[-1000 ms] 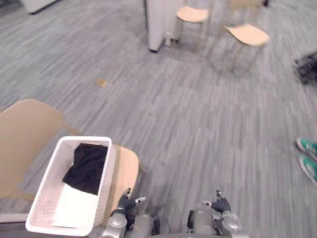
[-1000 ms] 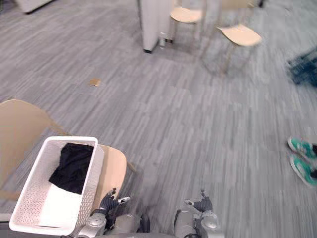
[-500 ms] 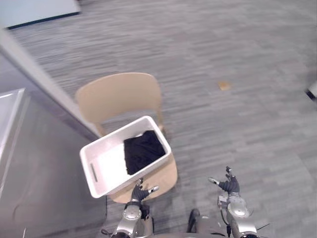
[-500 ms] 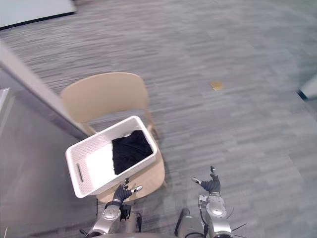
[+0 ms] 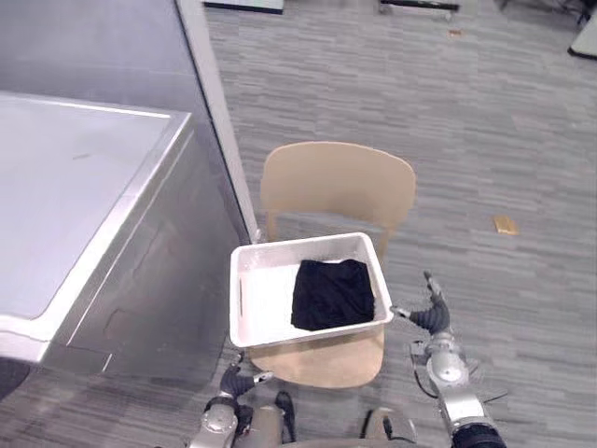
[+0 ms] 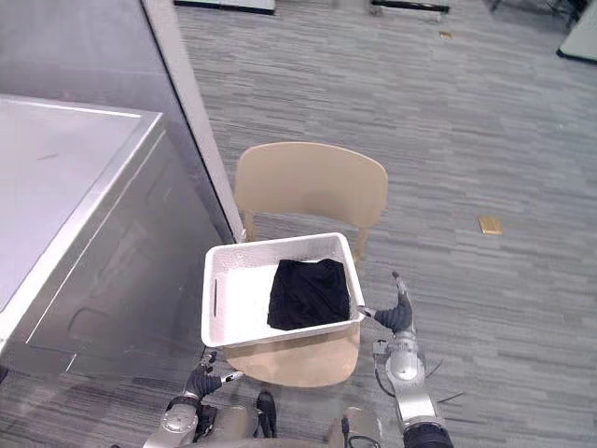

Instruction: Pick up the laundry basket with both hands and put the clothes into the washing machine.

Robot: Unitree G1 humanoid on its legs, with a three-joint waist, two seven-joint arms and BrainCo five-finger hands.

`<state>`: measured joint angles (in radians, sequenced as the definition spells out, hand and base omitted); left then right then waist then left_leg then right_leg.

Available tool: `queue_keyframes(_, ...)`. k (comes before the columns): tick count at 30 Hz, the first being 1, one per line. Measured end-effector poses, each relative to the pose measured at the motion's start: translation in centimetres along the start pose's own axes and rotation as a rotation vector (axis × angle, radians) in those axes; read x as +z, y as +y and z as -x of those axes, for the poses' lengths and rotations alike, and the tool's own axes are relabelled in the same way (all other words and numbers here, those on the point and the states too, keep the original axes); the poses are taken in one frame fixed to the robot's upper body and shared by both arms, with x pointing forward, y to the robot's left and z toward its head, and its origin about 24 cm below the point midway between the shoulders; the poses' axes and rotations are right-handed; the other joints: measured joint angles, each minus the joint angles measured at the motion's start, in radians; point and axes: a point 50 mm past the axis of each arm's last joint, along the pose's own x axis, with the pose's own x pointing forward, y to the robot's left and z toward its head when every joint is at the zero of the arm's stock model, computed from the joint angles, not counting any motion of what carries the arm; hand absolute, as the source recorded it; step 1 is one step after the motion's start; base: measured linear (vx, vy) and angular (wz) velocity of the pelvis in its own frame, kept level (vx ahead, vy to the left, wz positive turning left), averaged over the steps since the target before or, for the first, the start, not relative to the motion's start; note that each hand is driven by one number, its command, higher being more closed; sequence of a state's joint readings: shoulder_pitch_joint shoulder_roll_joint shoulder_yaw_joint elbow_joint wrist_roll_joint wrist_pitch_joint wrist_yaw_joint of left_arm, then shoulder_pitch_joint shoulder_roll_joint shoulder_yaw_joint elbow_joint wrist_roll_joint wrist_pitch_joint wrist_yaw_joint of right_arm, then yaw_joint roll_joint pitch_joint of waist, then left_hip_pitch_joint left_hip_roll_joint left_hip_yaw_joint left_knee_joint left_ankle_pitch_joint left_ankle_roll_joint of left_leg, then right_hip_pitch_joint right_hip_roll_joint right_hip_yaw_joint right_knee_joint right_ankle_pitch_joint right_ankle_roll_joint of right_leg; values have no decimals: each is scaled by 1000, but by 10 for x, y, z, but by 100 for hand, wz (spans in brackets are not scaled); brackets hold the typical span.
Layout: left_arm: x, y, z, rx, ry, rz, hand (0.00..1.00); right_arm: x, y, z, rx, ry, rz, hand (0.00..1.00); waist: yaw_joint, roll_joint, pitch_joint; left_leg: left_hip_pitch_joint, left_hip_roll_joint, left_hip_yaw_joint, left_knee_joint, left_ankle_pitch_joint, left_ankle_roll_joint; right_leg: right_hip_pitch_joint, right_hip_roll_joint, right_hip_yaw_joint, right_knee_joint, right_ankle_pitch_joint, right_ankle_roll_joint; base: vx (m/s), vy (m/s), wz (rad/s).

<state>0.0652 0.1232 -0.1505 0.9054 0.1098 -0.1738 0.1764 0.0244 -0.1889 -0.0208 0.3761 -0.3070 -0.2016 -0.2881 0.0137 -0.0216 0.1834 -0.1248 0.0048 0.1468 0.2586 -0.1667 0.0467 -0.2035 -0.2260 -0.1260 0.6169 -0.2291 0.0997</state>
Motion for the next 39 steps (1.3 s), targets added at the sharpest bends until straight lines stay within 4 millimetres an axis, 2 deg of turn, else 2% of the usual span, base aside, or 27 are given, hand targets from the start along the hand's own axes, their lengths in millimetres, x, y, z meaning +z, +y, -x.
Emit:
queue_keyframes(2, 0, 3, 0, 6, -8, -5, 0, 6, -5, -5, 25, -57, 91, 0, 3, -13, -5, -6, -17, -36, 8, 6, 2, -10, 42, 72, -142, -5, 19, 121, -54, 77)
queue_keyframes(4, 0, 6, -1, 10, -15, -22, 0, 14, -6, -13, 38, -99, 137, 0, 6, -26, -4, -28, -38, -68, 38, 3, -5, -10, 46, 74, -246, 37, 15, 106, -95, 76)
queue_keyframes(5, 4, 8, -3, 12, -29, -28, 0, 25, -5, -26, 78, -150, 191, 0, 3, -7, 8, -60, -37, -108, 59, 3, -26, -7, 55, 53, -283, 92, 13, 74, -96, 54)
queue_keyframes(7, 6, 5, -3, 4, -39, -26, 0, 27, -3, -30, 121, -169, 236, 0, 7, 15, 13, -77, -25, -121, 54, 6, -31, -9, 69, 37, -307, 101, 4, 79, -120, 33)
queue_keyframes(8, 6, 4, -3, 5, -39, -19, 0, 29, 3, -33, 174, -183, 275, 0, 18, 26, 15, -90, -14, -132, 49, 9, -39, -10, 79, 19, -321, 106, 2, 76, -164, 23)
queue_keyframes(9, 7, 5, -3, 6, -42, -19, 0, 26, 11, -32, 230, -181, 302, 0, 30, 27, 15, -91, -6, -147, 31, 18, -52, -8, 87, 2, -331, 112, -6, 71, -171, 25)
queue_keyframes(11, 9, 6, -4, 8, -48, -21, 0, 26, 19, -32, 289, -192, 344, 0, 29, 24, 25, -94, -5, -172, 12, 32, -73, -2, 89, -23, -345, 116, -10, 41, -118, 35)
queue_keyframes(13, 15, 7, -7, 11, -66, -23, 0, 24, 26, -40, 337, -178, 392, 0, 29, 27, 54, -116, -6, -201, 2, 51, -92, -3, 88, -61, -361, 123, -18, -9, -81, 51)
queue_keyframes(14, 22, 9, -10, 16, -85, -25, 0, 27, 26, -49, 344, -174, 424, 0, 34, 34, 80, -134, -7, -218, 2, 61, -90, -12, 88, -80, -362, 131, -24, -58, -52, 52)
queue_keyframes(17, 46, 17, -19, 48, -146, -5, 0, 44, 15, -74, 325, -195, 501, 0, 59, 60, 144, -199, -18, -256, 2, 97, -90, -56, 82, -117, -359, 144, -35, -97, -17, 47)
queue_keyframes(19, 64, 25, -25, 73, -201, 8, 0, 61, 0, -97, 274, -198, 543, 0, 68, 91, 200, -241, -31, -288, -8, 134, -97, -86, 70, -151, -349, 146, -39, -140, -11, 51)
queue_keyframes(21, 71, 29, -27, 94, -222, 26, 0, 71, -10, -110, 236, -185, 581, 0, 92, 105, 229, -264, -39, -298, -30, 167, -104, -127, 59, -153, -323, 146, -40, -149, -6, 24)
queue_keyframes(23, 77, 30, -28, 100, -237, 36, 0, 76, -19, -118, 196, -168, 618, 0, 116, 116, 237, -287, -44, -307, -70, 201, -100, -184, 46, -154, -285, 139, -48, -177, -18, 16)
queue_keyframes(26, 86, 30, -29, 104, -268, 71, 0, 89, -26, -128, 151, -172, 648, 0, 116, 122, 242, -327, -54, -319, -149, 255, -102, -278, 17, -170, -214, 117, -59, -193, -36, 30)
queue_keyframes(27, 92, 28, -30, 102, -283, 83, 0, 94, -29, -131, 135, -178, 657, 100, 116, 123, 243, -338, -54, -321, -179, 274, -104, -308, 10, -174, -193, 112, -60, -129, -39, 25)
queue_keyframes(30, 105, 22, -31, 98, -316, 147, 0, 109, -33, -136, 98, -217, 687, 100, 113, 122, 245, -357, -41, -286, -233, 316, -106, -360, -4, -181, -153, 103, -65, -137, -69, 20)
queue_keyframes(34, 119, 14, -30, 85, -362, 177, 0, 125, -38, -141, 73, -252, 704, 100, 113, 122, 245, -359, -40, -272, -252, 332, -107, -383, -14, -178, -128, 92, -66, -69, -66, 3)
queue_keyframes(36, 123, 12, -29, 83, -372, 184, 0, 131, -32, -140, 94, -279, 715, 100, 113, 122, 245, -358, -33, -262, -255, 342, -113, -383, -11, -180, -126, 89, -68, -7, -75, 0)
queue_keyframes(39, 128, 12, -30, 90, -383, 188, 0, 139, -23, -138, 106, -311, 682, 100, 113, 119, 247, -353, -25, -251, -254, 354, -103, -380, -3, -176, -128, 90, -69, 43, -73, -7)
